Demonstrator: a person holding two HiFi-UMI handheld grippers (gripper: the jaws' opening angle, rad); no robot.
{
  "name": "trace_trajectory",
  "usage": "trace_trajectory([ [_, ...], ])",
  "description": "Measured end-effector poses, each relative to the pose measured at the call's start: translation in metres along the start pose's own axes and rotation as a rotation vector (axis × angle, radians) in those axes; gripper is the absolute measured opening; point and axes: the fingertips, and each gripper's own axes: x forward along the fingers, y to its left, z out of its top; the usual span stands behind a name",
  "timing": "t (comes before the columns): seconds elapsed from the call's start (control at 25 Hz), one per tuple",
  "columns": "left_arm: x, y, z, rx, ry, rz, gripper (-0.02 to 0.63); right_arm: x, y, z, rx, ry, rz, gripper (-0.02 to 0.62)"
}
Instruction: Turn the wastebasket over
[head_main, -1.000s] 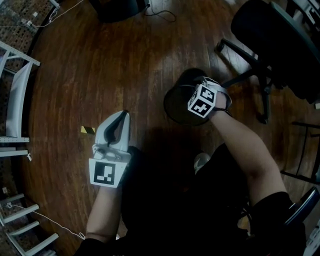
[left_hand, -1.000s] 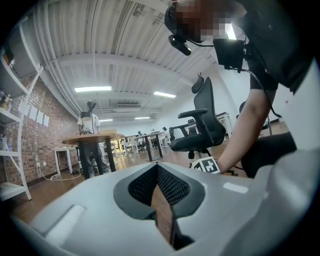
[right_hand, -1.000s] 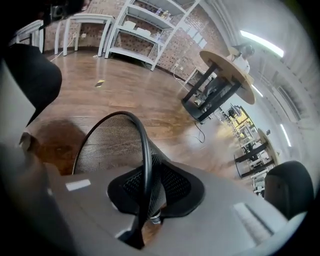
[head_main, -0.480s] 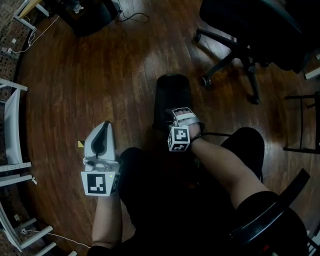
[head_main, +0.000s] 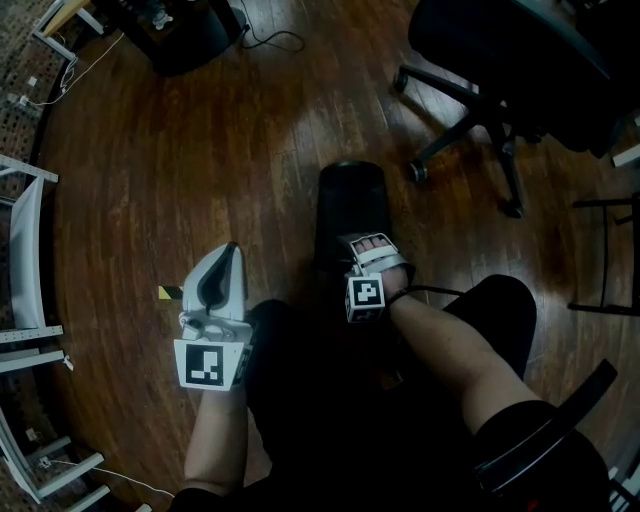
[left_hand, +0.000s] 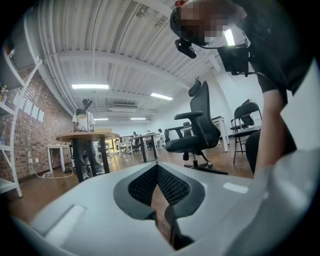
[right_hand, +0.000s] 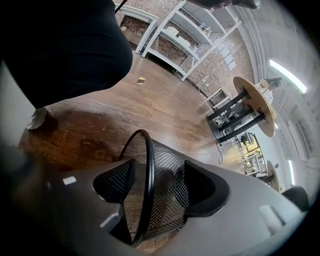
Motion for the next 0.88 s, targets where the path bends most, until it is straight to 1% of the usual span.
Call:
trace_trajectory([
  [0.08,0.003,-0.002,-0.002,-0.005,0.000,-0.007,0.000,-0.001,0.002,-0.003,-0.025,0.010,-0.009,0.338],
  [0.2,0.006,-0.006,-0.007,-0.014,0.006,-0.015,0.000,-0.002,0.000,-0.011,-0.057,0.033,-0.031,0.377],
  [0.32,0.007,-0.007,-0.010,-0.022,0.012,-0.019,0.000,0.003,-0.002,-0.031,-0.058,0.111,-0.024,0.385],
  [0.4,0.007,-0.007,-0.012,-0.025,0.018,-0.018,0.000,0.007,-0.002,-0.045,-0.032,0.172,-0.017,0.397],
  [0.48,0.007,-0.007,-0.013,-0.022,0.021,-0.017,0.000,0.009,-0.006,-0.052,-0.006,0.199,-0.024,0.396],
  [0.56,0.008,-0.007,-0.013,-0.022,0.024,-0.016,0.000,0.009,-0.013,-0.053,0.010,0.192,-0.041,0.385],
  [0.64,0.009,-0.008,-0.013,-0.026,0.026,-0.015,0.000,0.009,-0.018,-0.049,0.023,0.171,-0.047,0.336],
  [0.8,0.005,-0.005,-0.009,-0.033,0.017,-0.006,0.000,0.010,-0.021,-0.038,0.031,0.149,-0.017,0.316],
  [0.88,0.003,-0.001,-0.008,-0.050,0.013,0.001,0.000,0.008,-0.032,-0.034,0.055,0.146,-0.009,0.299],
])
